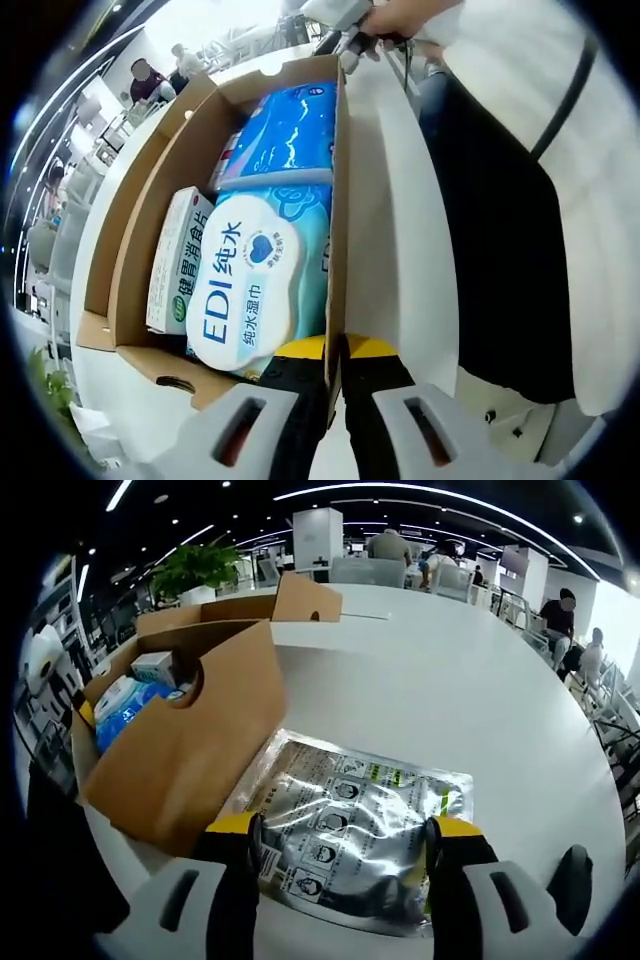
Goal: Operate the shoe box by opening the lid, removing the specified soft item, and placing it in the target area until the item is outside and the box remains undamaged.
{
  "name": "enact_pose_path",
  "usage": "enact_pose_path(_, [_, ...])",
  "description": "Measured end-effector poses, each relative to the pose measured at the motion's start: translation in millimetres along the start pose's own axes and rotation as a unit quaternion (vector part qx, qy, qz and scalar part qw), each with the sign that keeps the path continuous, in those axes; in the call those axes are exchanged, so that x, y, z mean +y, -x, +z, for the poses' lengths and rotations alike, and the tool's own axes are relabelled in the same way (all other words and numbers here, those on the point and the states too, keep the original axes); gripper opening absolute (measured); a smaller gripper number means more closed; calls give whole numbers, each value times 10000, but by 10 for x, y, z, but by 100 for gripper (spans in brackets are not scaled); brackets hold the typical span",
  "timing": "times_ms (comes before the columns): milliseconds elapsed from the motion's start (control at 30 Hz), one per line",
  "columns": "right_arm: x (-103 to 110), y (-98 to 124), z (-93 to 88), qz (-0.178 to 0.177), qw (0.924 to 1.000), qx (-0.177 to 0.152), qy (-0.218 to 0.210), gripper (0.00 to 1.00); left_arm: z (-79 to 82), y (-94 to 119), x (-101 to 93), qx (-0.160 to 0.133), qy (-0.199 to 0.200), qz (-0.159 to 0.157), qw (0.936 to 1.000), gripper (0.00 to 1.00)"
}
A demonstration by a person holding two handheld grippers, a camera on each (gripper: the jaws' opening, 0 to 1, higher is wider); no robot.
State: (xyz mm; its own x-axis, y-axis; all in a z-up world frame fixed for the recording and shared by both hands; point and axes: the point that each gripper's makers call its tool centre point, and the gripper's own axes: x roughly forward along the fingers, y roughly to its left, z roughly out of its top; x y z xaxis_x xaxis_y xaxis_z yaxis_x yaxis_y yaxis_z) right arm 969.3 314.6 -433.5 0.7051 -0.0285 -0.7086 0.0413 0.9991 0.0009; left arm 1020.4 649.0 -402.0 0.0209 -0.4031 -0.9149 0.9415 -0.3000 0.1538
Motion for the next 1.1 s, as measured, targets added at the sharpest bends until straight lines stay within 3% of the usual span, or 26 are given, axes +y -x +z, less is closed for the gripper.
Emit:
enact_pose_path(67, [-37,30,13,-125,9998,101,-127,66,2,1,-1,-1,-6,5,10000,4])
enact_pose_path(100, [-111,54,140,-284,9987,-179,-386,66,2,1,-1,0,-12,4,10000,4])
enact_pose_path(167, [-124,136,303,-198,9956,-511,-761,69,4,2,-2,0,-12,-2,10000,4])
enact_pose_path(400, [-152,373,411,-147,9948,-470,-887,70,-2,0,-1,14,31,-15,10000,4])
enact_pose_path(600, [-56,589,578,-37,9958,-638,-651,76,10,13,-2,-1,6,-16,10000,4])
enact_pose_path(667, [8,647,704,6,9965,-763,-355,78,0,5,1,-15,-3,-16,10000,4])
enact_pose_path(733, [121,757,954,62,9911,-1291,328,66,-8,-2,3,-20,-6,-9,10000,4])
enact_pose_path(767, [168,799,1020,50,9889,-1366,578,63,-10,-5,5,-22,-10,1,10000,4])
enact_pose_path(833, [321,804,987,329,9926,-922,723,63,-6,-3,6,-18,-21,-16,10000,4])
enact_pose_path(900, [499,811,1107,673,9867,-968,1122,62,9,8,3,-33,-3,-28,10000,4])
enact_pose_path(967, [596,808,1115,807,9851,-801,1290,64,8,6,1,-36,-37,8,10000,4])
enact_pose_path(1033, [700,792,1146,972,9806,-725,1543,64,7,5,3,-35,-19,9,10000,4])
enact_pose_path(1100, [776,785,1094,1124,9747,-449,1880,63,12,9,2,-34,1,0,10000,4])
